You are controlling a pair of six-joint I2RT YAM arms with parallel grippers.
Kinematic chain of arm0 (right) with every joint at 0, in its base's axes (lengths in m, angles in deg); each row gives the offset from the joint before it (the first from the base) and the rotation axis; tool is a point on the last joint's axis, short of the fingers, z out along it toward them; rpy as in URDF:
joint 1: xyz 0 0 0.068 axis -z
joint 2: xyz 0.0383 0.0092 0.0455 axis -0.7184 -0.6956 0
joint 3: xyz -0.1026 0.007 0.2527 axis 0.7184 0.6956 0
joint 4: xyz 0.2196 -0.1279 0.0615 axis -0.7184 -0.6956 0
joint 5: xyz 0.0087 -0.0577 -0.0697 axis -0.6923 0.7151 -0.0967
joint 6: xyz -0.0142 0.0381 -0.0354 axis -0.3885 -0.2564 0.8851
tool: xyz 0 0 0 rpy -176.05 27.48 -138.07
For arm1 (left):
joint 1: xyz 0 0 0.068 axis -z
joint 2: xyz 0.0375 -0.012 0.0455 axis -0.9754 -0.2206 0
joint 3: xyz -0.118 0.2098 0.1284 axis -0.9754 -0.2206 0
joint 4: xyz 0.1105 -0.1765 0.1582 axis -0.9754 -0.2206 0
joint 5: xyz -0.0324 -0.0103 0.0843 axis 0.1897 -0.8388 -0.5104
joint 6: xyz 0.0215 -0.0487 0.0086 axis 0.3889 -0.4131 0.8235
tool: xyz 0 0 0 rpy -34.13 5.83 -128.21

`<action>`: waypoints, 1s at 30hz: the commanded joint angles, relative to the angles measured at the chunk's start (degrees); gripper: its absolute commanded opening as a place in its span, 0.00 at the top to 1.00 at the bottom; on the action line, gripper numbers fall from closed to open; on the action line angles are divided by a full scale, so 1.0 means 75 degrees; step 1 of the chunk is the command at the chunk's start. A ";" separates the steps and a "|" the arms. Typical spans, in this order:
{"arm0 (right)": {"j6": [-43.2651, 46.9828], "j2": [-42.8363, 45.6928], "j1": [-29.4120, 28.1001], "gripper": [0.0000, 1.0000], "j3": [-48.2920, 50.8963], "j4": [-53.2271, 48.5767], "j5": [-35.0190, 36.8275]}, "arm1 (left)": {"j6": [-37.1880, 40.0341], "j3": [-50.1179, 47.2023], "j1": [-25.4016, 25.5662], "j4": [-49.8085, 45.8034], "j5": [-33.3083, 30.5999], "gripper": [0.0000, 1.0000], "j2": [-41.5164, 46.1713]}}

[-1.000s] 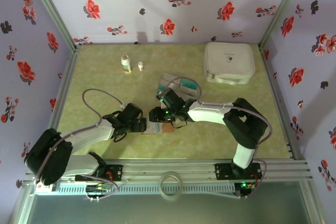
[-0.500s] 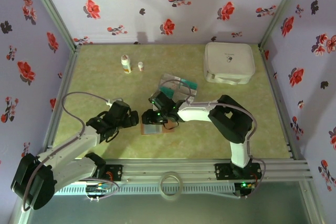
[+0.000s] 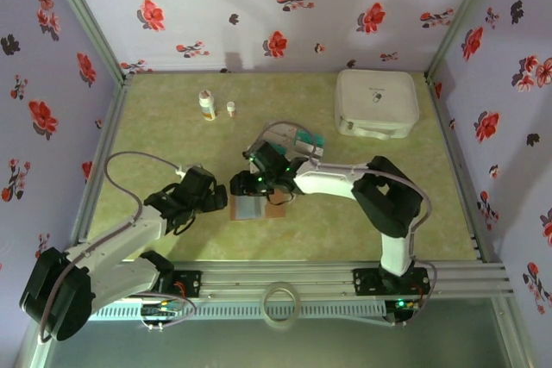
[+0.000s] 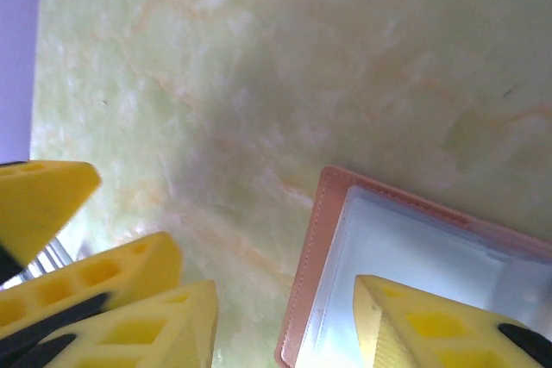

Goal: Put the credit cards into the card holder

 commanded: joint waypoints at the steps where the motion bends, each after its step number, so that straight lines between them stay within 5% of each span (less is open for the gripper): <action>1: 0.0680 0.0848 0.0492 0.55 -0.0404 -0.0917 0.0221 | 0.0131 0.0062 -0.0032 -0.0015 0.0221 0.00 -0.0150; 8: 0.2545 0.1292 0.1370 0.55 -0.1444 -0.3409 0.1356 | 0.0180 0.0331 0.0213 0.0137 0.0304 0.00 -0.0614; 15: 0.4495 0.0487 0.1579 0.56 -0.2972 -0.5133 0.2675 | 0.0229 0.0628 0.0527 0.0229 0.0303 0.00 -0.1243; 30: 0.5499 -0.1202 0.1557 0.63 -0.4490 -0.5840 0.3017 | 0.0096 0.0529 0.0752 0.0298 0.0200 0.00 -0.1518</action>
